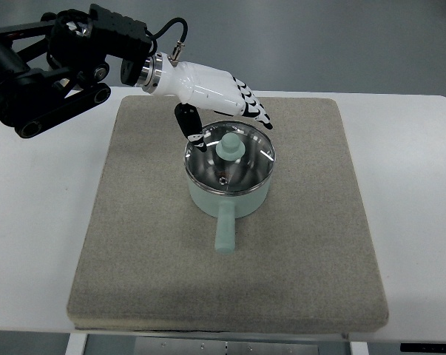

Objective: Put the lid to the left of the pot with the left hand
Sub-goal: 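Close the left hand fingers around the green lid knob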

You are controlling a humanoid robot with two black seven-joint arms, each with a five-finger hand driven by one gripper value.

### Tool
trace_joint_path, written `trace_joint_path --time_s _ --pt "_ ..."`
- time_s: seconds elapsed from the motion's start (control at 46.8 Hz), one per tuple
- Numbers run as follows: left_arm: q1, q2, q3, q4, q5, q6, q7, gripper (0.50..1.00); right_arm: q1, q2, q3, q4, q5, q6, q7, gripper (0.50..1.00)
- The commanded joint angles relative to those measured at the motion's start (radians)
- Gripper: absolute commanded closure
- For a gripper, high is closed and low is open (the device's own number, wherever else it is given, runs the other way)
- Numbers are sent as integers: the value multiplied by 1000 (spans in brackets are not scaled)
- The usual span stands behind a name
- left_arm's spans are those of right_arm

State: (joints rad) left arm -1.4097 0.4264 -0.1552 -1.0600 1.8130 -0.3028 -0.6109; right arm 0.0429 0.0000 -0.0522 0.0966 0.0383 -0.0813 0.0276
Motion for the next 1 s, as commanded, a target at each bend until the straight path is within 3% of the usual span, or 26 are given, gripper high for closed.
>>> trace_joint_path --time_s 0.0,0.192,0.256,0.427,0.534,0.598,0.705,0.79,0.983 --pt "0 0 0 0 2 -1 0 598 0 0 0 0 0 0 0 579" --pt "6 0 6 -1 2 -2 0 636 0 0 0 0 0 0 0 579" --pt "6 0 5 -3 2 -2 0 671 0 0 0 0 0 0 0 579" --pt "6 0 3 -6 2 -2 0 679 0 0 0 0 0 0 0 579" --pt "6 0 3 -8 2 -2 0 756 0 0 0 0 0 0 0 579" --pt "6 0 5 -8 2 -2 0 763 0 0 0 0 0 0 0 579" --pt "6 0 8 -8 5 -2 0 823 0 0 0 0 0 0 0 579" --pt "6 0 8 -8 6 -2 0 829 0 0 0 0 0 0 0 579" --pt "6 0 11 -8 8 -2 0 928 0 0 0 0 0 0 0 579"
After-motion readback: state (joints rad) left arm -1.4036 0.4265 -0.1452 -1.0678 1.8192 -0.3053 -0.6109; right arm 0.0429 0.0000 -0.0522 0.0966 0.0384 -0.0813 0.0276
